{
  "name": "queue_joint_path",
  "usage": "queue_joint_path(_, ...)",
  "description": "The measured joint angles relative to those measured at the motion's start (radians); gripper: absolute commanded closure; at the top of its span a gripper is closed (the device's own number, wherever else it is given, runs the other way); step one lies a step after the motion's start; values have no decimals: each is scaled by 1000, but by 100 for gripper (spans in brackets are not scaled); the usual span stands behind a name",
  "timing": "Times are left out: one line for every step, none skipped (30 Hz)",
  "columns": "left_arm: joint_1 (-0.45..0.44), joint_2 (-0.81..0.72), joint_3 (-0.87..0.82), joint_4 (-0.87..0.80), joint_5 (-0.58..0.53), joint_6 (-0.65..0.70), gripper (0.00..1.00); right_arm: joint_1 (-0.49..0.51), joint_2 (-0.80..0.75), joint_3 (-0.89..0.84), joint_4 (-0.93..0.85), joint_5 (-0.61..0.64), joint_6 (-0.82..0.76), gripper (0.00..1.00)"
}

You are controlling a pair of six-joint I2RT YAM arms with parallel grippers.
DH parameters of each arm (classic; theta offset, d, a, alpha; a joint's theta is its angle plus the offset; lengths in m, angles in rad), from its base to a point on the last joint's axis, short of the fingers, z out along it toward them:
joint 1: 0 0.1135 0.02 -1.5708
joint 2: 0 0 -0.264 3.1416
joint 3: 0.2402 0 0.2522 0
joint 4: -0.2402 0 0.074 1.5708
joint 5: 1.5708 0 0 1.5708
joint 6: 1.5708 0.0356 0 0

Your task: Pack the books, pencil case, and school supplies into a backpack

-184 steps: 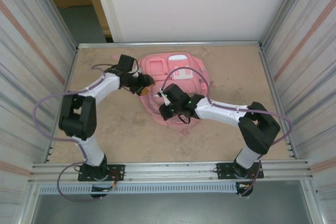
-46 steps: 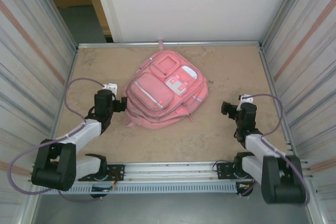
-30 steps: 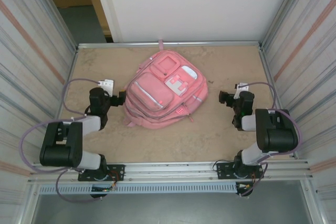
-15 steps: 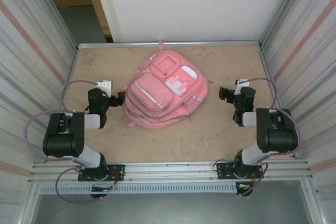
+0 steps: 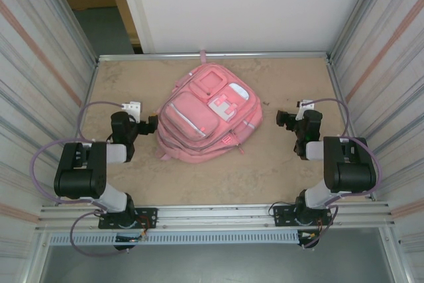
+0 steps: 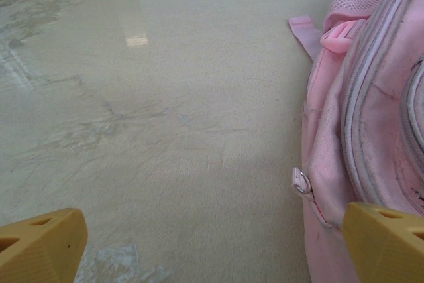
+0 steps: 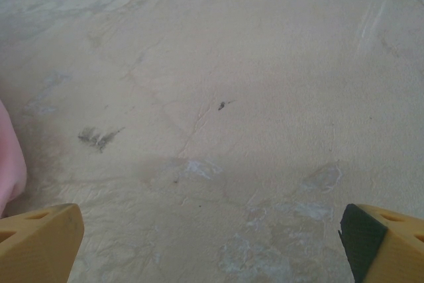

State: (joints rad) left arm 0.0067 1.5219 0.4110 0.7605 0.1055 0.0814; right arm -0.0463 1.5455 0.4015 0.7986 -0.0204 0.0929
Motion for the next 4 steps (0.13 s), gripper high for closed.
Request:
queue_joint_path(0,0,0,0,0,0,1,0,0,0,0,0,0,1)
queue_joint_path(0,0,0,0,0,0,1,0,0,0,0,0,0,1)
queue_joint_path(0,0,0,0,0,0,1,0,0,0,0,0,0,1)
queue_joint_path(0,0,0,0,0,0,1,0,0,0,0,0,0,1)
